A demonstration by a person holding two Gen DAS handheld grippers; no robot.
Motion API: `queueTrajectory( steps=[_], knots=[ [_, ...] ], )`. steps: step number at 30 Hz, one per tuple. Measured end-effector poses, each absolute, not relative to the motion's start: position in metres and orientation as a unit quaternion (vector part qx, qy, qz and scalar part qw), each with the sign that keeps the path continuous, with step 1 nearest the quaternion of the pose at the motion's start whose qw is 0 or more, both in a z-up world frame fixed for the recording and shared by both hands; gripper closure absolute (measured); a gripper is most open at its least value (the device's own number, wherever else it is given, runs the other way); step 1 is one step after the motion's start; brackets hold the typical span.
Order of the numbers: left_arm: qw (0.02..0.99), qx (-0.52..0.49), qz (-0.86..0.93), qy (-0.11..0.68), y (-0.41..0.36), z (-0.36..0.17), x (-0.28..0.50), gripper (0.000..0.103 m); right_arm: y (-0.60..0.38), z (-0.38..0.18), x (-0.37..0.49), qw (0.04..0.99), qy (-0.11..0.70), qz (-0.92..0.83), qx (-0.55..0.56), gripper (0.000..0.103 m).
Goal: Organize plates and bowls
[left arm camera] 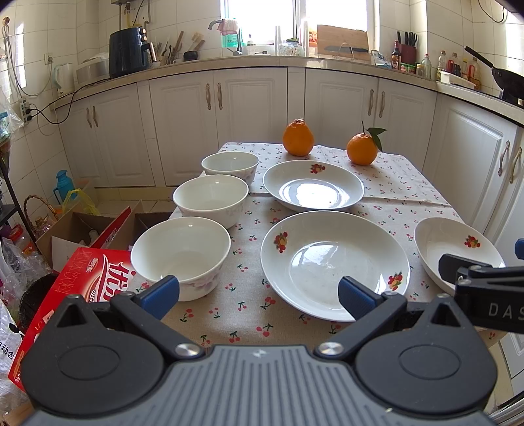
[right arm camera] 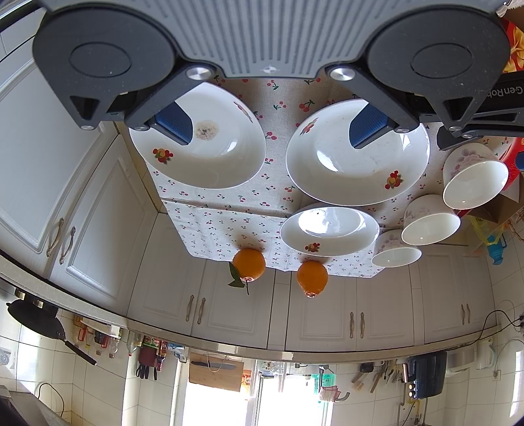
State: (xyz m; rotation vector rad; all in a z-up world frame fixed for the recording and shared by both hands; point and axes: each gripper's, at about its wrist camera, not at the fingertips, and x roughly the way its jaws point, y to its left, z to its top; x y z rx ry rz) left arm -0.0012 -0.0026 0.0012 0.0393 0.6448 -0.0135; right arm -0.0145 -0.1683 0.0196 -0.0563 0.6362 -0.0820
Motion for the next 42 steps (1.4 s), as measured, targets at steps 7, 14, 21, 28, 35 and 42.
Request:
queueTrajectory(
  steps=[7,14,21,28,35,42],
  knots=[
    [0.948,0.019,-0.007,0.316,-0.0020,0.0017,-0.0010,0.001,-0.1681,0.0215,-0.0154,0.949,0.312,-0.040,-0.029,0.000],
    [0.948,0.019,-0.006,0.316,-0.0019,0.0018,-0.0010,0.001,-0.1678,0.0221,-0.0156,0.949,0.312,-0.041,-0.030,0.000],
    [0.949,0.019,-0.007,0.316,-0.0021,0.0018,-0.0010,0.001,-0.1681,0.0228,-0.0157,0.949,0.312,-0.040,-0.030,0.000],
    [0.949,0.019,-0.006,0.316,-0.0011,0.0032,-0.0009,0.001,-0.1676,0.0231,-0.0155,0.949,0.312,-0.040,-0.031,0.000],
    [0.948,0.018,-0.006,0.316,0.0002,0.0052,-0.0011,0.001,-0.1677,0.0234,-0.0156,0.949,0.312,-0.040,-0.031,0.000],
    [0.948,0.023,-0.010,0.317,-0.0003,0.0066,0.0030,0.001,-0.1695,0.0230,-0.0127,0.948,0.314,-0.039,-0.033,0.000]
  ],
)
